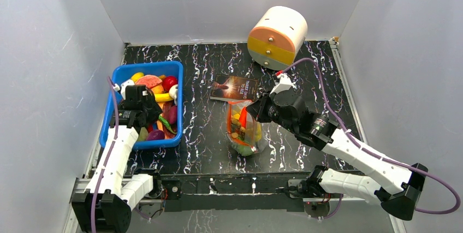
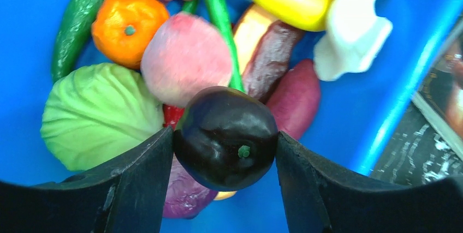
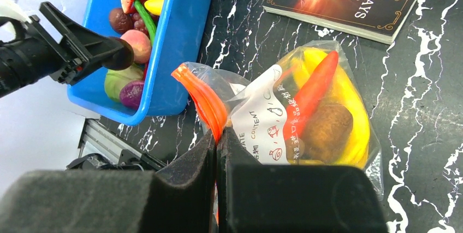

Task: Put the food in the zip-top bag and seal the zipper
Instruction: Pick up the fake fruit from the bin.

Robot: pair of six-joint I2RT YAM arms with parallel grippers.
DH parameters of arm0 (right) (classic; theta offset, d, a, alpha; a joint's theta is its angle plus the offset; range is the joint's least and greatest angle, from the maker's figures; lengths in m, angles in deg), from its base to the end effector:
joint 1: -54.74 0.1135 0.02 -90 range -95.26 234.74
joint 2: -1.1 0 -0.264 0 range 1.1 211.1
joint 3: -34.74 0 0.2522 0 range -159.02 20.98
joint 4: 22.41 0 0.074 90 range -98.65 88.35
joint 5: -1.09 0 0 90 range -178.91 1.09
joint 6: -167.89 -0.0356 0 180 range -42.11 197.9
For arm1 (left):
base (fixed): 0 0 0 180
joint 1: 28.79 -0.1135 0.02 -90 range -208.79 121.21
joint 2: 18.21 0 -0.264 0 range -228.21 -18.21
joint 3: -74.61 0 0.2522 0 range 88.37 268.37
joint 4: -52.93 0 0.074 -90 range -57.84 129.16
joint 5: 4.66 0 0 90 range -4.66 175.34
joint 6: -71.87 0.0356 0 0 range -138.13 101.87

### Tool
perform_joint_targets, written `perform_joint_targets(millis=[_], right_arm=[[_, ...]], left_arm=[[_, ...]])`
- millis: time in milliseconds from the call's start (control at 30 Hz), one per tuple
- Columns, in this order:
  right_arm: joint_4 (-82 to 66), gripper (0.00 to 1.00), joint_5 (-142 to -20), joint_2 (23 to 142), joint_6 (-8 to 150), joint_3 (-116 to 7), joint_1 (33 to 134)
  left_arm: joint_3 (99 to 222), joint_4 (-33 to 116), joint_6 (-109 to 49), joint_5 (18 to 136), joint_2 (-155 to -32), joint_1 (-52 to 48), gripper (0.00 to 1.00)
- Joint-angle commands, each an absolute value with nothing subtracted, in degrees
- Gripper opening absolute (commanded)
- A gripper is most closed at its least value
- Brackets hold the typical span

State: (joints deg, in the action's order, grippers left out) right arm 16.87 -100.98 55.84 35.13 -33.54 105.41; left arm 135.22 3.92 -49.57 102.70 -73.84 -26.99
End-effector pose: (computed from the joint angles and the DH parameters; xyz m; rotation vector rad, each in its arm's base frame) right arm 0.1394 0.1583 0.3409 -0.0058 2.1083 0.8093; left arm 0.2001 0.0043 0.2783 -0.7297 2.1778 0.0572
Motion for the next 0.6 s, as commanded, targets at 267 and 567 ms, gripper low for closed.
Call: perform_joint_targets(millis=[267,567], right_arm=[[11.59,0.0,-101.26,57.05,34.12,-34.65,105.72],[10.02,0.0,-99.48,59.17,33.37,-35.52,105.72]], left_arm=[[144.8,1.72,-45.92,83.15,-70.08,-27.25,0.36],[147.47,6.32,-46.99,64.05,-68.65,-27.24,0.34]])
